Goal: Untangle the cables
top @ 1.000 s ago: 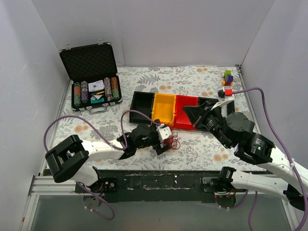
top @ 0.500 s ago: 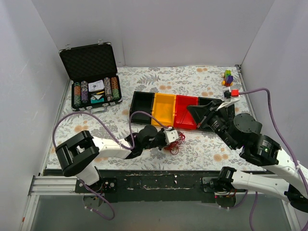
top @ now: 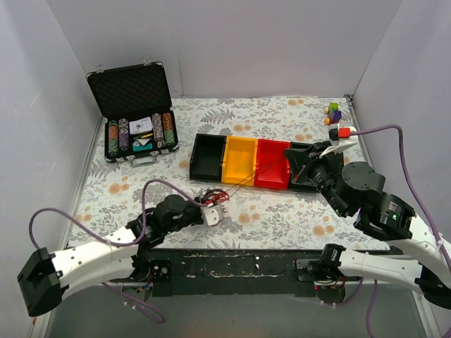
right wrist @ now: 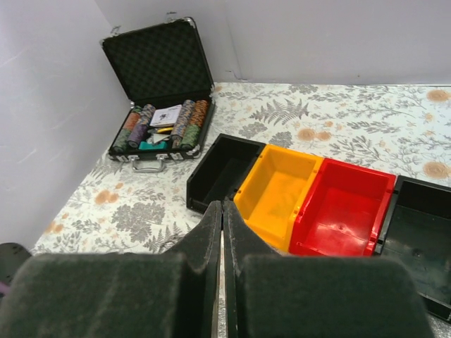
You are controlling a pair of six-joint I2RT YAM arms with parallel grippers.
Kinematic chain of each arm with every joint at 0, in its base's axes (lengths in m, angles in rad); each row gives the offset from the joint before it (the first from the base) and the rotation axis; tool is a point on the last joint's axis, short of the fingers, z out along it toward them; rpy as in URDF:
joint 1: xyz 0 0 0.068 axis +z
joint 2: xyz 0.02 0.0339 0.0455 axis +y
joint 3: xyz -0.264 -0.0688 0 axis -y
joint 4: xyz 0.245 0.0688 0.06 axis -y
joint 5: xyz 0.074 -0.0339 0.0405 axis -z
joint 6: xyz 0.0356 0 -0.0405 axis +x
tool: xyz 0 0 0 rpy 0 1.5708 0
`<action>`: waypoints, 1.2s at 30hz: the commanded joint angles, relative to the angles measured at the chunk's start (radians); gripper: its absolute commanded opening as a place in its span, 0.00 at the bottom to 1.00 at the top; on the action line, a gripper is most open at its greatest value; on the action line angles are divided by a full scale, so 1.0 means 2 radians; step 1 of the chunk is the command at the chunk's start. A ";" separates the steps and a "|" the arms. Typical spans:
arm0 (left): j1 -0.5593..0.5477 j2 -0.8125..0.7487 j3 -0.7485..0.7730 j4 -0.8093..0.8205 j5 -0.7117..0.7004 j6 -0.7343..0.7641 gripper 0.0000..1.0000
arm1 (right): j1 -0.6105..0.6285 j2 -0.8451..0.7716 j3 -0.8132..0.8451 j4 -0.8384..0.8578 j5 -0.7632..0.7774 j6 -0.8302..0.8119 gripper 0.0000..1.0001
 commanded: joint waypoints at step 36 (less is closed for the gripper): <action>0.021 0.045 -0.054 -0.146 0.006 0.029 0.00 | -0.003 -0.035 0.138 0.036 0.138 -0.095 0.01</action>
